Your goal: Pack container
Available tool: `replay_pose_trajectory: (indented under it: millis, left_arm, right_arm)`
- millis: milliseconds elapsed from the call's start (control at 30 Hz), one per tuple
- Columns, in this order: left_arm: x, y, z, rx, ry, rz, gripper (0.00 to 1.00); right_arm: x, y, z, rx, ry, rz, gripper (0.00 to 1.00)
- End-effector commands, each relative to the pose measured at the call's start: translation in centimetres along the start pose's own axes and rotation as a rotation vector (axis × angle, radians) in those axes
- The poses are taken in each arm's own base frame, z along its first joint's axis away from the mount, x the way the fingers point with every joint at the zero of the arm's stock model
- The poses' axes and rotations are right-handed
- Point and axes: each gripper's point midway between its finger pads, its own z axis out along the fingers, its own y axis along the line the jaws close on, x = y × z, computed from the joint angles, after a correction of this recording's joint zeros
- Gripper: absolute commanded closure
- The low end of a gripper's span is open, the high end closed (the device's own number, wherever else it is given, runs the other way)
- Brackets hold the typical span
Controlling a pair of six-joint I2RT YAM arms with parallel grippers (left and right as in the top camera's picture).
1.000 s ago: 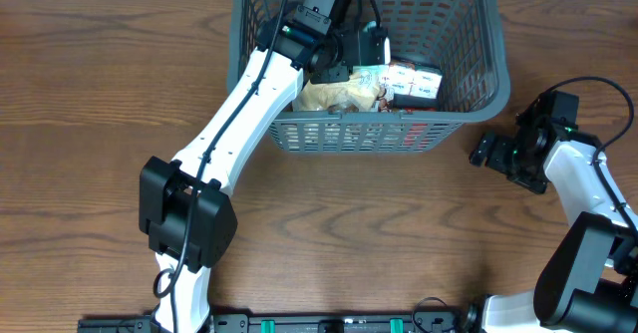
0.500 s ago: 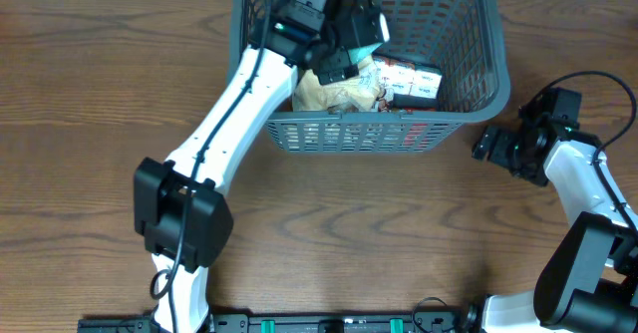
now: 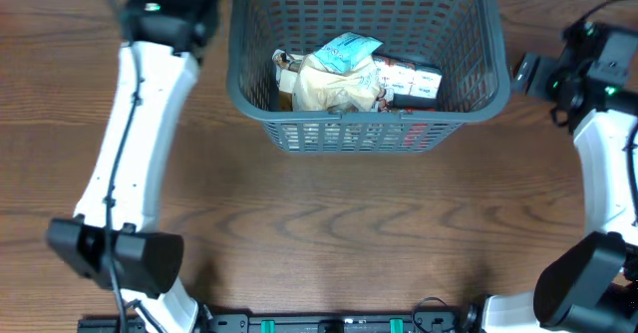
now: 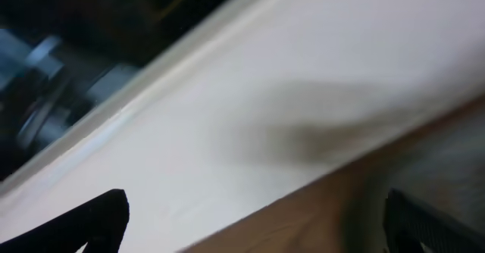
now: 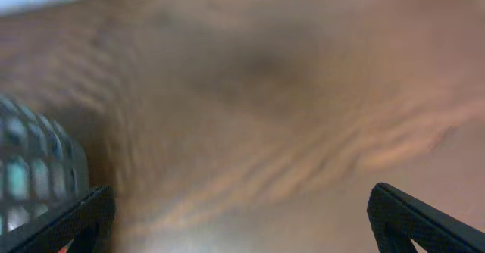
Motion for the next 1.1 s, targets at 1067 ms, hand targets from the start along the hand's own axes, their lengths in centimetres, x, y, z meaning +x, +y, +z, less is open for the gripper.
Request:
replay_pose_trajectory:
  millis: [1067]
  left_arm:
    - [18.9,1.5,-13.1,-0.121,0.077,-0.522,0.01]
  right_arm:
    - [11.9,1.8,-13.0,0.053,-0.125,0.095,0.01]
